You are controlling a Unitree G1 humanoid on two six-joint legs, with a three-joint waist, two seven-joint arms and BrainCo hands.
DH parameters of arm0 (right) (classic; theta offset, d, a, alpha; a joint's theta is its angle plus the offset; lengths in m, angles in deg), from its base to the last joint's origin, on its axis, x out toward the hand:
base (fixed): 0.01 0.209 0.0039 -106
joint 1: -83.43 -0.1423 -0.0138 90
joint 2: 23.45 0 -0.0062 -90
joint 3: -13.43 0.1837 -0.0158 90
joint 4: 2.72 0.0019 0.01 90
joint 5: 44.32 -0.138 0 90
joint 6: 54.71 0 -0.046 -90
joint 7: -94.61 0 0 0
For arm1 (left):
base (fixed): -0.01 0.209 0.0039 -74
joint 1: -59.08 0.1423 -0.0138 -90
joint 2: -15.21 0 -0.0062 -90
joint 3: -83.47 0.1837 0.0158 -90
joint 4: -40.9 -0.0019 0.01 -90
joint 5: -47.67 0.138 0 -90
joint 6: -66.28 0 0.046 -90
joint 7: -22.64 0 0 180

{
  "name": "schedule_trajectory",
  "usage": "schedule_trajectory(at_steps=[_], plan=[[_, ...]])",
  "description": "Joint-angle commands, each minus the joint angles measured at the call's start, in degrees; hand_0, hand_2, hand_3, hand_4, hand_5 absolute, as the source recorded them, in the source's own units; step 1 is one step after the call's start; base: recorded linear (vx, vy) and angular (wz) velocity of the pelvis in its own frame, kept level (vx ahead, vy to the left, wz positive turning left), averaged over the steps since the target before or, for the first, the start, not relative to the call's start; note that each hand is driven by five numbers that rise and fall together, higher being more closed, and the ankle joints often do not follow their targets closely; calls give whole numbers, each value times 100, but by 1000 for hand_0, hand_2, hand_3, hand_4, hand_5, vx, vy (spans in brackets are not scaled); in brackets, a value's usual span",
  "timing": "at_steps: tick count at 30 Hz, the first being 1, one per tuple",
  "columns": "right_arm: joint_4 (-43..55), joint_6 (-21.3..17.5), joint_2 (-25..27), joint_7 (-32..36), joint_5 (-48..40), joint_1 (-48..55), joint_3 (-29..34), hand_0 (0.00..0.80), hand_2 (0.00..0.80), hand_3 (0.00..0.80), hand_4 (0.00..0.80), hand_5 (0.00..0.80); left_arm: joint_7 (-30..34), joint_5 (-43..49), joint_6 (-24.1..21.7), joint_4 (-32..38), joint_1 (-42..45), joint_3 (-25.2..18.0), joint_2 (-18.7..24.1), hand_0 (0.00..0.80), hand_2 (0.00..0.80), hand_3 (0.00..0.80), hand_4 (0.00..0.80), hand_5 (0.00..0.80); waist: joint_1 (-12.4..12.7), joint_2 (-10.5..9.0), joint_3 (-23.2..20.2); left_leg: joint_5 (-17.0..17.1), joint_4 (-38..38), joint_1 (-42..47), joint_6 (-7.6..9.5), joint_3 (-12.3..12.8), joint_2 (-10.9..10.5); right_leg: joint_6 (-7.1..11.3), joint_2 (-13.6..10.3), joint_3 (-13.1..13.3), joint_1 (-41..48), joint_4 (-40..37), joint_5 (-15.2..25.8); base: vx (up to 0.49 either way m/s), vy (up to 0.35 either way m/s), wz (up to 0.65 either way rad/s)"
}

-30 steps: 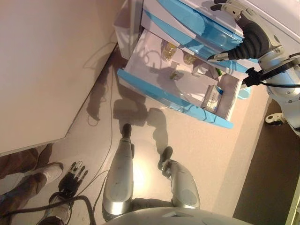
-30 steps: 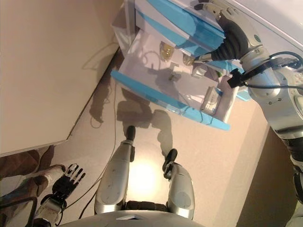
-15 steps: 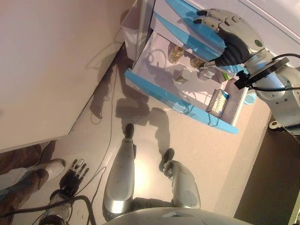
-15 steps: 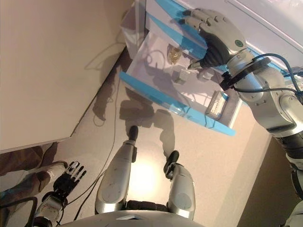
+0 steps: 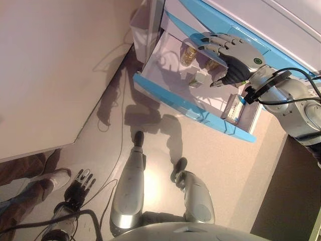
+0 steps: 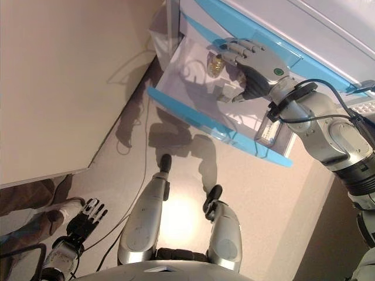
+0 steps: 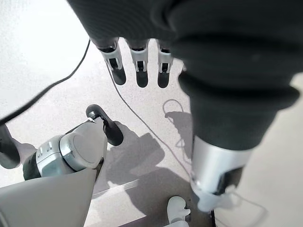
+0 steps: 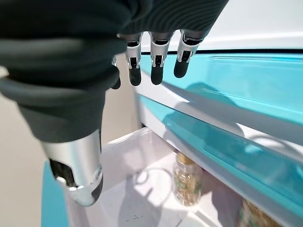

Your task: Open the drawer and pick up the medicine

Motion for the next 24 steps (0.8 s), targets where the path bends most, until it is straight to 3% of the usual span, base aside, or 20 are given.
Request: schedule_trajectory(at_steps=[1,4,16,24], plan=[[366,-109,74,-39,325,-297,-58,0,0,0,0,0,-21,62,45,227,383,185,-118,0,0,0,0,0,106,291,-205,-642,-415,715,240,71,-231,234,165,211,-433,303,1129,0,0,0],[275,45,120,-25,447,-270,-185,0,0,0,0,0,-8,12,31,210,345,232,-120,0,0,0,0,0,92,294,-197,-639,-413,705,242,80,-223,233,162,219,-446,297,1124,0,0,0],[-530,66,-92,-212,397,-373,-534,0,0,0,0,0,-31,-12,86,198,295,271,-105,0,0,0,0,0,142,345,-176,-673,-345,639,251,68,-242,219,138,202,-522,370,1109,0,0,0],[-1604,245,-412,-447,508,-637,-1024,0,0,0,0,0,-88,-8,140,271,223,400,-126,0,0,0,0,0,231,441,-175,-664,-286,531,255,18,-276,181,93,152,-600,393,1075,0,4,-1]])
